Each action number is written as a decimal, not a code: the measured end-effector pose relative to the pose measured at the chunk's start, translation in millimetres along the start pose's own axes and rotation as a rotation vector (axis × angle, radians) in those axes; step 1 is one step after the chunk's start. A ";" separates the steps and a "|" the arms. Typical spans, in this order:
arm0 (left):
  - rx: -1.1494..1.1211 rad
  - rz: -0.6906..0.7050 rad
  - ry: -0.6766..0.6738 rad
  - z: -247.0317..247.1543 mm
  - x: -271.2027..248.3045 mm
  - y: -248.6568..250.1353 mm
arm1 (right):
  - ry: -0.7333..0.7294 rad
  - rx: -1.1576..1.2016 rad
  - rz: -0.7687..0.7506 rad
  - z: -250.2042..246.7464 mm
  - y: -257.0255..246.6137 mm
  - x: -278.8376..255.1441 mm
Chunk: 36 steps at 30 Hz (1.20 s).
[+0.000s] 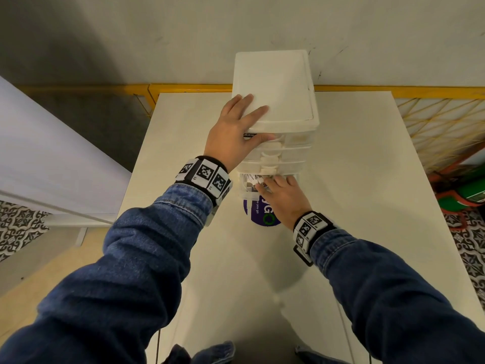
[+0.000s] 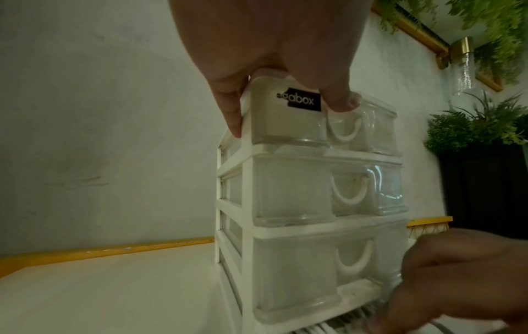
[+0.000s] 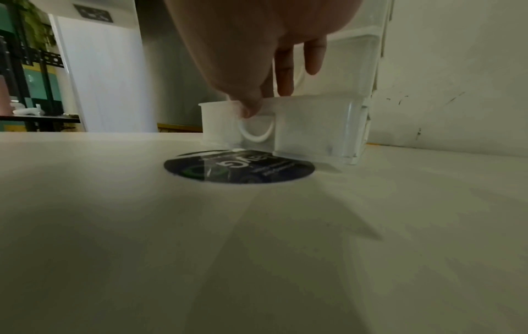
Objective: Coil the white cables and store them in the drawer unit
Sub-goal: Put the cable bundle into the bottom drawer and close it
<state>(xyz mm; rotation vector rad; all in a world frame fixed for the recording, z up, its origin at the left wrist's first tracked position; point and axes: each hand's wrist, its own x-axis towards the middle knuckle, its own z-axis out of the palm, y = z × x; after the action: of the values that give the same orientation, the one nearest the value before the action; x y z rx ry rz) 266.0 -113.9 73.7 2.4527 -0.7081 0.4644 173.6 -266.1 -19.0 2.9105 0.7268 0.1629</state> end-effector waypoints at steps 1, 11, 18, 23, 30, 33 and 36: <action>0.001 0.002 0.000 0.2 0.0 0.1 | -0.008 -0.011 0.009 -1.1 0.0 1.4; 0.014 -0.008 -0.020 -1.7 0.3 1.0 | 0.162 0.238 0.275 -5.2 12.7 -4.6; 0.005 -0.014 0.003 -0.6 -0.3 1.1 | 0.179 0.767 0.812 -0.9 22.9 -15.5; 0.020 -0.021 0.006 0.3 1.7 0.1 | 0.163 1.185 0.899 7.0 25.8 -12.0; 0.016 -0.003 -0.006 1.5 1.9 -4.1 | 0.134 1.310 0.789 18.1 36.7 -3.1; 0.006 -0.007 -0.004 1.4 1.0 -2.5 | 0.184 1.187 0.852 14.6 35.8 4.3; -0.007 -0.006 -0.006 0.6 -0.5 -1.7 | 0.224 1.129 1.009 13.9 31.5 15.1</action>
<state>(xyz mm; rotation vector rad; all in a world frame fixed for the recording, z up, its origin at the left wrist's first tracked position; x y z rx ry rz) 266.7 -112.8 72.3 2.4498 -0.7034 0.4521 203.2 -287.9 -26.6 4.0163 -1.1165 0.2153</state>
